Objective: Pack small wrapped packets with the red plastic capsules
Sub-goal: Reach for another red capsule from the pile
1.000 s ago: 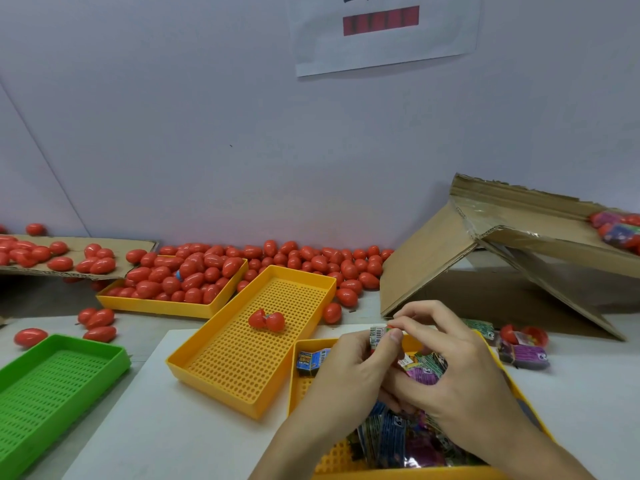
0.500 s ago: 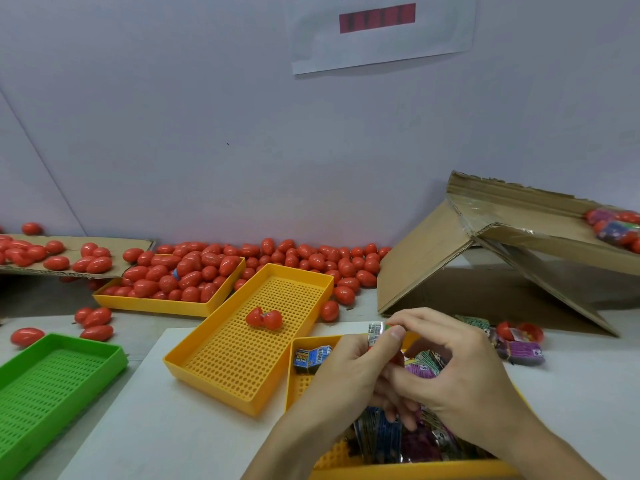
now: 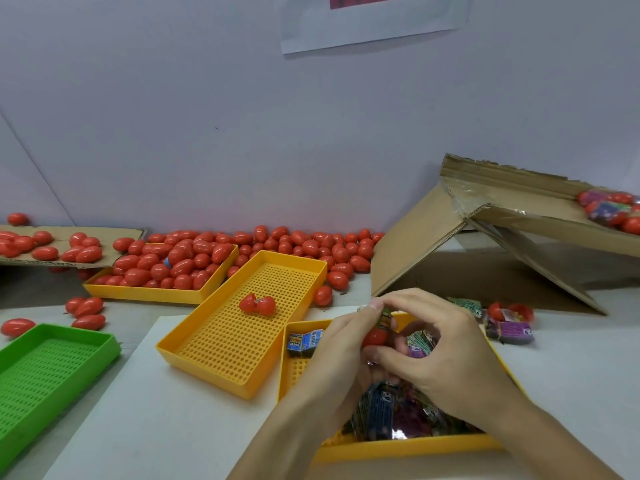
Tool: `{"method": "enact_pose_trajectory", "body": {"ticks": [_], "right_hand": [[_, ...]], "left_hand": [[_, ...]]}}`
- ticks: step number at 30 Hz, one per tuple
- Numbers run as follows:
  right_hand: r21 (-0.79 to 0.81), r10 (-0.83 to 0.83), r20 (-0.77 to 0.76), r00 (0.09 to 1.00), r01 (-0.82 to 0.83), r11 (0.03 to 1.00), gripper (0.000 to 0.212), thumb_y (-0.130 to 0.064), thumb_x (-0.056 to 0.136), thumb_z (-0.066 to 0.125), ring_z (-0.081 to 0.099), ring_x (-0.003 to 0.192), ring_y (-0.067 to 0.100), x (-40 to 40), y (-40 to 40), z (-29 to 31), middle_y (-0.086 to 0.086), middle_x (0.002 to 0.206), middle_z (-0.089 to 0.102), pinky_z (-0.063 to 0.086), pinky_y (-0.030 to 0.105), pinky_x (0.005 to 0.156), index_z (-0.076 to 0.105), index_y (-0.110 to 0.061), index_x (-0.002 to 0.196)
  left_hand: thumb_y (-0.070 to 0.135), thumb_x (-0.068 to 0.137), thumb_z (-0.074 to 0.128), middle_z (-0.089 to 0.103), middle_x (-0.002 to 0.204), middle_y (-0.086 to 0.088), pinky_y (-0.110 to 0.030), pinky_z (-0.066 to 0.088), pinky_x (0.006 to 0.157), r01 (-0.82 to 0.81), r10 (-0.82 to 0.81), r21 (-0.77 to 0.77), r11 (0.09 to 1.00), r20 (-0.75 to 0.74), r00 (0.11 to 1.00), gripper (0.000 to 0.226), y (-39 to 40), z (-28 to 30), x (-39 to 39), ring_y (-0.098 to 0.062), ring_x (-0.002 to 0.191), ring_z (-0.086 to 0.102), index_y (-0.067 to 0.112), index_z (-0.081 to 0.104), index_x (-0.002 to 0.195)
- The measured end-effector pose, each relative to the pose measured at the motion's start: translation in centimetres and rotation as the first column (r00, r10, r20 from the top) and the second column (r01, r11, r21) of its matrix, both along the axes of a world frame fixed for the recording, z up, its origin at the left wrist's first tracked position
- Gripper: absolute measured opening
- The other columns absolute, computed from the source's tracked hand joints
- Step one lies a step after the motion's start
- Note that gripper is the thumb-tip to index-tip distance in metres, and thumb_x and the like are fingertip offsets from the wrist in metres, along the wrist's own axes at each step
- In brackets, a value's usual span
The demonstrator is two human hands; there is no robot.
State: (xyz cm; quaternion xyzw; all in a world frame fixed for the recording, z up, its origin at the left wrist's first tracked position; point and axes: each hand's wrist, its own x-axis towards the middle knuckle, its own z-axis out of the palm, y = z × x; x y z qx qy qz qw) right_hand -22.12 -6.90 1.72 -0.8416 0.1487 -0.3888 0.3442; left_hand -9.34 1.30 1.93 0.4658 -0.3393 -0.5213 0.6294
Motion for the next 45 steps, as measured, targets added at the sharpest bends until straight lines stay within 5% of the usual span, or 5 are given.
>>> {"method": "enact_pose_trajectory", "body": {"ticks": [14,18,27,39,45], "right_hand": [[0.109,0.081,0.048,0.996,-0.086,0.990,0.034,-0.013,0.076,0.084,0.068,0.096,0.021,-0.5,-0.5,0.2,-0.010,0.106,0.071,0.057,0.037,0.077,0.076,-0.022,0.108],[0.118,0.050,0.067,0.997,-0.057,0.991,0.036,-0.009,0.075,0.085,0.068,0.095,0.020,-0.4,-0.6,0.0,-0.010,0.105,0.071,0.058,0.038,0.076,0.076,-0.022,0.107],[0.081,0.009,0.089,0.996,-0.017,0.997,0.036,-0.016,0.078,0.082,0.068,0.099,0.016,-0.1,-0.2,-0.3,-0.012,0.106,0.070,0.058,0.035,0.075,0.074,-0.020,0.113],[0.032,-0.037,0.100,0.994,0.034,0.999,0.043,-0.035,0.078,0.076,0.067,0.103,0.011,0.0,0.2,-0.4,-0.010,0.109,0.070,0.058,0.031,0.082,0.073,-0.014,0.116],[0.064,-0.023,0.103,0.994,0.017,0.998,0.043,-0.033,0.079,0.076,0.067,0.102,0.010,0.1,0.2,-0.6,-0.011,0.110,0.070,0.059,0.028,0.081,0.073,-0.014,0.118]], "left_hand": [[0.041,0.098,0.053,0.069,0.086,-0.008,-0.029,0.055,0.068,0.179,-0.181,-0.056,0.982,-0.032,0.983,0.030,0.5,0.4,0.2,-0.019,0.081,0.065,0.020,0.073,0.090],[0.044,0.099,0.051,0.070,0.087,-0.004,-0.029,0.055,0.068,0.155,-0.156,-0.057,0.986,-0.028,0.987,0.031,0.4,0.3,-0.1,-0.018,0.084,0.066,0.023,0.074,0.101],[0.047,0.098,0.050,0.071,0.084,-0.003,-0.028,0.055,0.065,0.088,-0.087,-0.062,0.994,0.013,0.996,0.036,0.1,-0.1,0.0,-0.019,0.083,0.068,0.022,0.075,0.088],[0.043,0.103,0.038,0.069,0.075,-0.016,-0.032,0.060,0.075,-0.120,0.114,-0.083,0.989,-0.076,0.991,0.048,-0.3,-1.1,-1.4,-0.022,0.081,0.072,0.001,0.060,0.105],[0.048,0.102,0.037,0.075,0.078,-0.002,-0.027,0.058,0.070,-0.170,0.175,-0.085,0.982,0.059,0.983,0.049,-0.4,-1.1,-1.4,-0.016,0.081,0.074,0.028,0.077,0.084]]}}
